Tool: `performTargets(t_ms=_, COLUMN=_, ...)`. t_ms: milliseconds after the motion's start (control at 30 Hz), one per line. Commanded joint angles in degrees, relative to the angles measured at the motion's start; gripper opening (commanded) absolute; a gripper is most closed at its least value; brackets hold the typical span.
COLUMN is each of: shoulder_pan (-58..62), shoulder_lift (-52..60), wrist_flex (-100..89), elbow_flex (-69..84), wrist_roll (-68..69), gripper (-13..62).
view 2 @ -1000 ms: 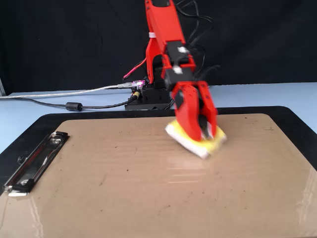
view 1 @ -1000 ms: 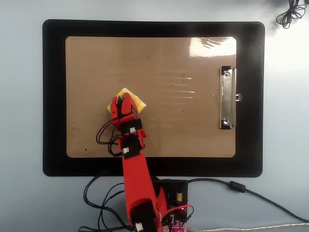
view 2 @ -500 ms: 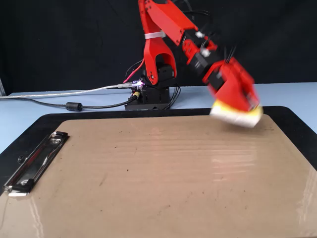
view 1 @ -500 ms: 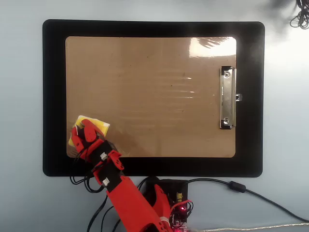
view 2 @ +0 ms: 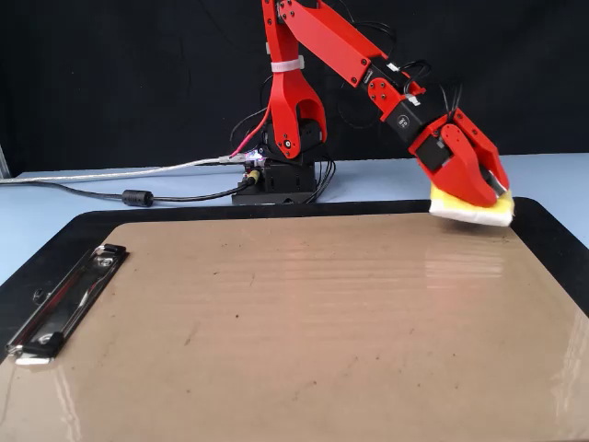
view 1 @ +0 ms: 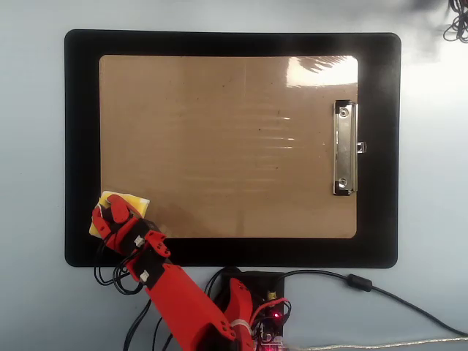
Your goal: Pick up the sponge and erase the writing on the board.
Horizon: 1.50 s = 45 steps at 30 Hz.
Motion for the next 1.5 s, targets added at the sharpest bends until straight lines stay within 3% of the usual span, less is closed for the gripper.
performTargets(t_ms=0, shoulder_pan=-0.3, shoulder_lift=-0.4, wrist_flex=-6.1, elbow_flex=-0.8, wrist_roll=1.8, gripper=-7.7)
performTargets(t_ms=167, shoulder_pan=-0.1, shoulder_lift=-9.1, wrist_flex=-13.4, elbow_flex=-1.1, wrist_roll=2.3, gripper=-7.6)
performTargets(t_ms=333, shoulder_pan=-0.1, shoulder_lift=-10.9, wrist_flex=-14.9, elbow_flex=-0.6, wrist_roll=2.3, gripper=-5.4)
performTargets(t_ms=467, shoulder_pan=-0.4, shoulder_lift=-10.8, wrist_flex=-14.4, elbow_flex=-0.5, wrist_roll=2.3, gripper=25.4)
performTargets(t_ms=567, shoulder_pan=-0.4, shoulder_lift=-10.6, wrist_flex=-14.3, elbow_flex=0.2, wrist_roll=2.3, gripper=30.5)
performTargets(t_ms=767, shoulder_pan=-0.5, shoulder_lift=-5.4, wrist_flex=-14.6, elbow_flex=0.3, wrist_roll=1.5, gripper=33.0)
performTargets(t_ms=1067, shoulder_pan=0.0, shoulder_lift=12.1, wrist_flex=-14.4, elbow_flex=-0.9, wrist_roll=-2.1, gripper=33.4)
performTargets(t_ms=1167, shoulder_pan=7.0, shoulder_lift=20.4, wrist_flex=-12.2, elbow_flex=0.4, wrist_roll=-1.1, gripper=33.2)
performTargets(t_ms=1333, shoulder_pan=23.8, shoulder_lift=39.2, wrist_flex=19.8, elbow_flex=5.3, wrist_roll=12.9, gripper=32.3)
performTargets(t_ms=1467, shoulder_pan=41.6, shoulder_lift=38.8, wrist_flex=62.7, elbow_flex=-9.8, wrist_roll=28.6, gripper=32.3)
